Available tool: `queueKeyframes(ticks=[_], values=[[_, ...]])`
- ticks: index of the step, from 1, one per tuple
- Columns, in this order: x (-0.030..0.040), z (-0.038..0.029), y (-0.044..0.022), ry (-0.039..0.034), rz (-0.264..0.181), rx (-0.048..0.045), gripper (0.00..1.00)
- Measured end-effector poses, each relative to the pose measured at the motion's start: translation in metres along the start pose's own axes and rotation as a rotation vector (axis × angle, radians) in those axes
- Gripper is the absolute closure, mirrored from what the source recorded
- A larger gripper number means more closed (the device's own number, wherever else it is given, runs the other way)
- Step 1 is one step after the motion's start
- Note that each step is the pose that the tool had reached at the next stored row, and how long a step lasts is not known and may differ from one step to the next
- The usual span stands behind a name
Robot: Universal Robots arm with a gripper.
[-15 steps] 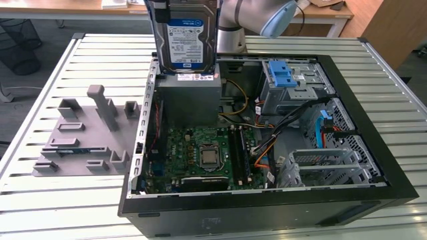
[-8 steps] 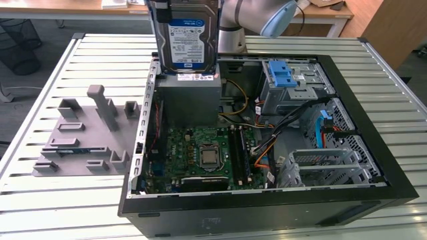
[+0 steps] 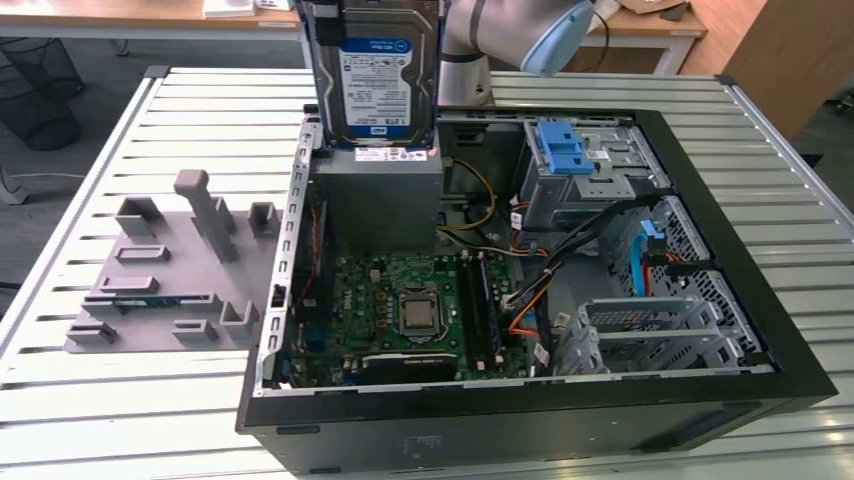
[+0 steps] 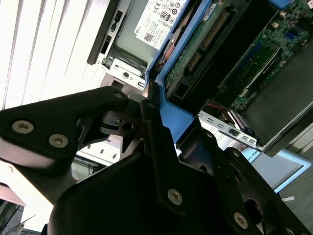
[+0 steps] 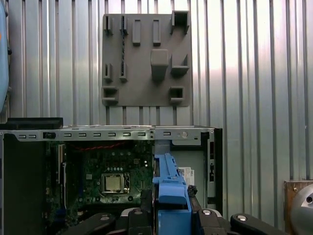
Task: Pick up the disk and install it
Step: 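Pick up the disk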
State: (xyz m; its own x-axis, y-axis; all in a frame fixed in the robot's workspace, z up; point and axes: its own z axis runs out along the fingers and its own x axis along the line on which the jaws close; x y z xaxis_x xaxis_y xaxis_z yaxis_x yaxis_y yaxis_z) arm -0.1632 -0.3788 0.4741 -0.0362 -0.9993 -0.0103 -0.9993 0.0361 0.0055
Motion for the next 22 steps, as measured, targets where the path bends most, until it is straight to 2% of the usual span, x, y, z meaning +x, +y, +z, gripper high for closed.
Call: queueKeyframes(ticks=[8, 13, 19, 22], values=[[-0.0001, 0.0, -0.0026, 0.0, 0.0, 0.0, 0.64], [-0.0001, 0.0, -0.0081, 0.0, 0.0, 0.0001, 0.64], [0.0085, -0.0001, -0.0103, 0.0007, 0.0, 0.0001, 0.64], [0.0087, -0.0001, -0.0139, 0.0008, 0.0, 0.0, 0.64]])
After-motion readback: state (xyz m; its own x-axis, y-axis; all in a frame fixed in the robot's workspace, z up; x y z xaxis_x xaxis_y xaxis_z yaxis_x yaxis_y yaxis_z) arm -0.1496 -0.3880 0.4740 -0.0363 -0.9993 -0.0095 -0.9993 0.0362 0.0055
